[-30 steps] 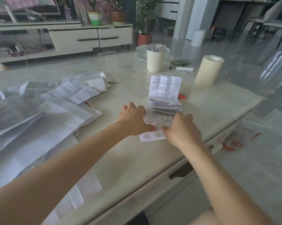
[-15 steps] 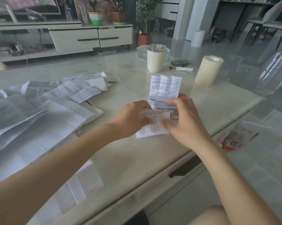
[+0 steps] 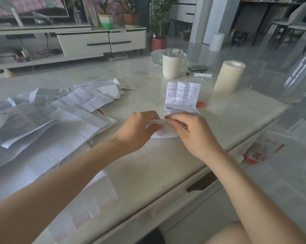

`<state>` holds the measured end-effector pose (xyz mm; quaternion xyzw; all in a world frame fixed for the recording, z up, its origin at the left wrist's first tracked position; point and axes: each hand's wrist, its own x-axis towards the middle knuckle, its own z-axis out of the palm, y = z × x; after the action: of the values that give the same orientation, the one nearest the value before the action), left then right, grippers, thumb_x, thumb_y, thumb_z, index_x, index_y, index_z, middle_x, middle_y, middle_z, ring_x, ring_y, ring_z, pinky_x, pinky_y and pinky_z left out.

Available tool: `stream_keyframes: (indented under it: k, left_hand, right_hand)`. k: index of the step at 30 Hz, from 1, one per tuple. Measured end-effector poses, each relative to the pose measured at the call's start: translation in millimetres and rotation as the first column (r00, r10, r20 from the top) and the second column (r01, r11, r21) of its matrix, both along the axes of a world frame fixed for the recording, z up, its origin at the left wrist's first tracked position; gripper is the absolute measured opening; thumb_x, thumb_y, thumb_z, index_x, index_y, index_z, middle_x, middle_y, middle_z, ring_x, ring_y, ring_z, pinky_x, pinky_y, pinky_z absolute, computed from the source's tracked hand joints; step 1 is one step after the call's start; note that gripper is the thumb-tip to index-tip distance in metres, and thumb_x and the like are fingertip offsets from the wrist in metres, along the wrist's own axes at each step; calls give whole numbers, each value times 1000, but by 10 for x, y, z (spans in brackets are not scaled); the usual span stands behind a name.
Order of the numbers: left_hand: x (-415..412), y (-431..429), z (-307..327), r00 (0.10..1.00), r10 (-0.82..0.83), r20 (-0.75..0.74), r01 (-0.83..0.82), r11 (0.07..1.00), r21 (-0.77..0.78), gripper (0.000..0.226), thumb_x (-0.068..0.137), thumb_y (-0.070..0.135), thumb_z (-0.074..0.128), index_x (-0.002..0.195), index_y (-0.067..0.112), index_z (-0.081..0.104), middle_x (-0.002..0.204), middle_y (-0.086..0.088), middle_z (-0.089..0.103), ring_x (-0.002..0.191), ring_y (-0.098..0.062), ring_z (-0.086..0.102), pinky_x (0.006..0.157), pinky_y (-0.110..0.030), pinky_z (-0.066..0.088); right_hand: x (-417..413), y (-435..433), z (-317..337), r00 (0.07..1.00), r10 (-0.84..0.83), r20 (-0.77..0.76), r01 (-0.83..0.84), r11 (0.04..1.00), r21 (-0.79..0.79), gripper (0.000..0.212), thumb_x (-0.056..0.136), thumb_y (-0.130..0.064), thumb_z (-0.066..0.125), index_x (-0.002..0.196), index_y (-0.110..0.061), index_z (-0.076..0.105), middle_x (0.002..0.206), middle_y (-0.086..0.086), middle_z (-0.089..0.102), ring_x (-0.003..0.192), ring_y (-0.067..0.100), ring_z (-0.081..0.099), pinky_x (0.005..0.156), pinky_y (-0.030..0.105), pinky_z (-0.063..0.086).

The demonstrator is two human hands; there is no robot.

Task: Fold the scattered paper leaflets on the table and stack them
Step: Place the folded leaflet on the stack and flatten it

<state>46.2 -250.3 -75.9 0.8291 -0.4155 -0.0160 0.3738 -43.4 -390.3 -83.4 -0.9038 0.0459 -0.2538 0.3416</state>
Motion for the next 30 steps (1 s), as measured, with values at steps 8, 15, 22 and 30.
stream_keyframes:
  k: [8, 15, 22, 30]
  left_hand:
    - [53, 131, 175, 991, -34, -129, 43, 997, 68, 15, 87, 9, 62, 88, 18, 74, 83, -10, 71, 63, -14, 56, 57, -26, 45]
    - [93, 30, 197, 880, -72, -469, 80, 997, -3, 12, 87, 8, 63, 81, 16, 70, 76, -18, 69, 49, -17, 63, 57, -30, 54]
    - [80, -205, -14, 864, 111, -491, -76, 993, 90, 13, 82, 20, 71, 90, 15, 62, 96, -9, 65, 81, -21, 58, 73, -33, 53]
    - [53, -447, -102, 938, 243, -248, -219, 968, 119, 36, 80, 30, 72, 106, 9, 59, 93, 0, 53, 76, -15, 47, 46, -11, 35]
  right_hand:
    - [-6, 7, 117, 988, 59, -141, -54, 998, 38, 19, 90, -9, 59, 97, -16, 74, 84, -1, 72, 75, 8, 61, 74, 24, 47]
    - [-27, -119, 150, 985, -6, -174, 86, 886, 456, 8, 84, -1, 64, 83, -9, 67, 75, 1, 67, 60, 4, 62, 56, 15, 50]
    - [-92, -317, -75, 918, -221, -330, 377, 743, 553, 7, 85, 0, 63, 82, -6, 62, 77, 10, 64, 50, 9, 61, 52, 20, 54]
    - [-2, -272, -68, 872, -346, -347, 433, 875, 215, 25, 86, -18, 58, 83, 6, 63, 85, 23, 68, 82, 37, 64, 76, 45, 55]
